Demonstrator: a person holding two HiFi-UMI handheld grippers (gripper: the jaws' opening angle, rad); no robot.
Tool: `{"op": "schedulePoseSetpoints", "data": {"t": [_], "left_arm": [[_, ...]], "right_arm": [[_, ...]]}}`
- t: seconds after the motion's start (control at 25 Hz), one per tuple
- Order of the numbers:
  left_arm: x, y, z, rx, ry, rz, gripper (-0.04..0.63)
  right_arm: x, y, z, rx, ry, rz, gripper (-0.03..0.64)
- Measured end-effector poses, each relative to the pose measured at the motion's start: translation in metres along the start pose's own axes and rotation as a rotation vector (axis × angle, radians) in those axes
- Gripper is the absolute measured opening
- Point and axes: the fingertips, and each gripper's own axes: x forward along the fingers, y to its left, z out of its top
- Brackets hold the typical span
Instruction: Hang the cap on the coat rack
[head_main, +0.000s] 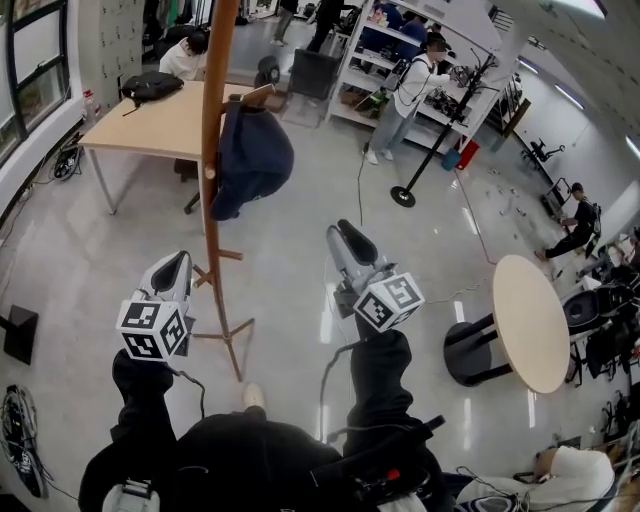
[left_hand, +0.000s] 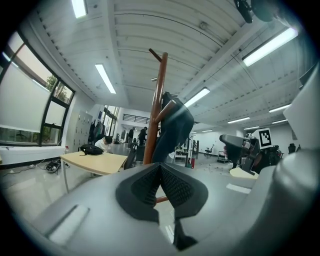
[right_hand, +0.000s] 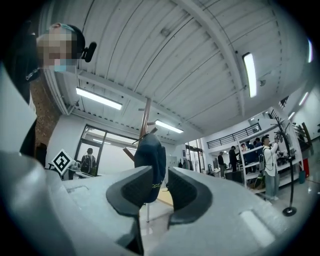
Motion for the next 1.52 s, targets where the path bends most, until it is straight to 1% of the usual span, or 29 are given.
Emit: {"op": "schedulePoseSetpoints", "data": {"t": [0.08,0.24,0.32,0.44,0.68,0.92,1.2,1.4,1.52], "left_arm": [[0.0,-0.003,-0.003,0.0,0.002,-0.009,0.002],[-0.001,-0.014,-0.009,0.012,0.007,-0.039,0.002],[-0.005,-0.02,-0.013,0.021,0.013,-0.053,0.002],[-0.012,-0.024,-0.018,0.027,0.019,-0.064,0.002],[-0.024,-0.029,-0.021,0.034,0.025,-0.093,0.002],[-0.039,-0.038,-0.034,0.04,0.033,-0.126,0.002],[-0.059,-0.045,-0.045,0.04,0.03,-0.163,0.002],[-0.071,-0.048,-0.055,0.044,0.059,-0.178,0.002],[-0.077,-0.049,-0.056,0.044,0.06,-0.189,0.002]], "right_arm": [[-0.009,0.002,-0.006,-0.019,0.015,-0.018,0.07],[-0.027,0.006,-0.009,-0.054,0.02,-0.071,0.036],[-0.037,0.008,-0.01,-0.055,0.012,-0.093,0.015],[-0.048,0.015,-0.016,-0.046,0.013,-0.113,0.006],[-0.066,0.024,-0.024,-0.026,0.039,-0.16,0.003],[-0.089,0.037,-0.033,-0.021,0.056,-0.198,0.003],[-0.105,0.06,-0.043,-0.01,0.058,-0.209,0.003],[-0.116,0.07,-0.051,0.005,0.073,-0.224,0.003],[-0.122,0.078,-0.053,0.012,0.074,-0.23,0.003]]}}
